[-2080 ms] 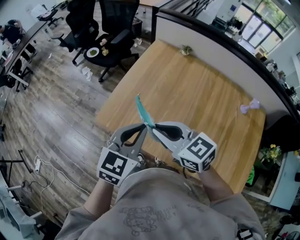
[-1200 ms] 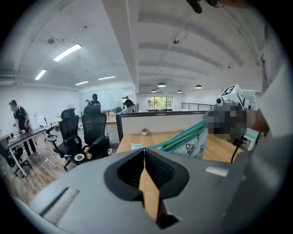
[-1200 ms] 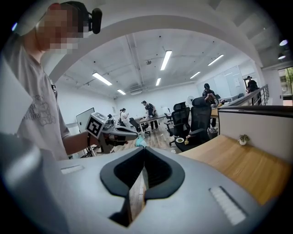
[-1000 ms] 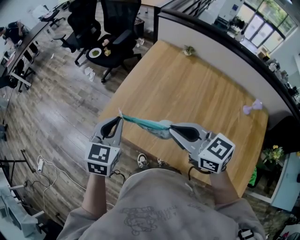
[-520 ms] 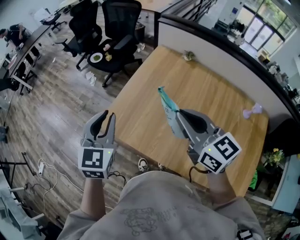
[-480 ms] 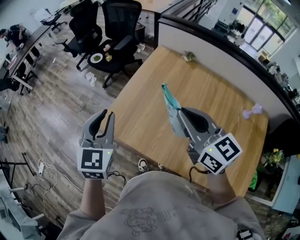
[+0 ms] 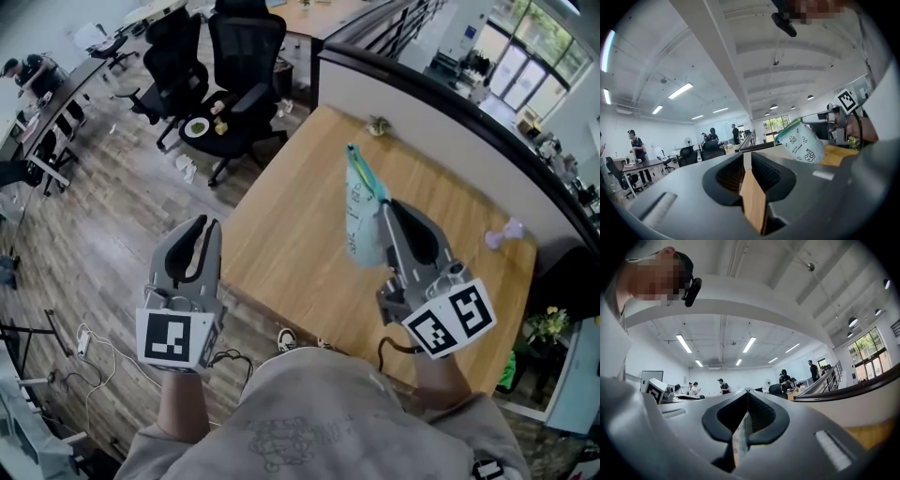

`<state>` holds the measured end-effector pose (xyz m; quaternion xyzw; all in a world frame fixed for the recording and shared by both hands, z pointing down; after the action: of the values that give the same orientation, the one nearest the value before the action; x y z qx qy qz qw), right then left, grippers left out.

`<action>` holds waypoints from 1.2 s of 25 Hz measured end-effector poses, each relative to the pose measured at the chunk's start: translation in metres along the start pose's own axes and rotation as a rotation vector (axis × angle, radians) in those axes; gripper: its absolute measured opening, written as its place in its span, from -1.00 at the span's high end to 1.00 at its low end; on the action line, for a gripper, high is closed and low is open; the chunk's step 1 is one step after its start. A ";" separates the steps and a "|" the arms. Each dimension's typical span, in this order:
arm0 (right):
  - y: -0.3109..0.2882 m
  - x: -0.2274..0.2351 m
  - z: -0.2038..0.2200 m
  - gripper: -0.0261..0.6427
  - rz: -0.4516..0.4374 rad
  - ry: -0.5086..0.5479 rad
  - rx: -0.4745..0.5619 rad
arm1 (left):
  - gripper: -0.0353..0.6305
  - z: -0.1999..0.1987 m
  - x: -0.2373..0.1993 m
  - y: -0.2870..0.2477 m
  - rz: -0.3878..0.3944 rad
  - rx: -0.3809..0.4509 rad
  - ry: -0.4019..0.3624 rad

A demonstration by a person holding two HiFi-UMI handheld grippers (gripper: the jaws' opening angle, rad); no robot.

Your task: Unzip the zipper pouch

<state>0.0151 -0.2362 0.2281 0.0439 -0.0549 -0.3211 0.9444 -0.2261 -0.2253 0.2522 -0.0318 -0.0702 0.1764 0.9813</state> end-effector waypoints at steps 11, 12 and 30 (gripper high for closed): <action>0.010 0.006 0.038 0.88 0.022 -0.012 -0.100 | 0.86 0.036 0.015 0.001 0.028 -0.095 0.036; 0.012 0.004 0.043 0.88 0.022 -0.008 -0.114 | 0.86 0.040 0.019 0.001 0.037 -0.106 0.036; 0.015 -0.024 0.068 0.88 -0.036 -0.005 -0.191 | 0.90 0.056 0.025 0.005 0.062 -0.133 0.061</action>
<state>-0.0042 -0.2129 0.2955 -0.0461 -0.0258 -0.3420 0.9382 -0.2127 -0.2095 0.3106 -0.1044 -0.0506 0.2007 0.9728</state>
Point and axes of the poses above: the fingertips, and each gripper's own axes: y backward along the fingers, x to its right, z out of its underside, the point moved 1 cm from there along y, backward along the fingers, and after that the axes turned 6 degrees about y, right-handed, at the moved point
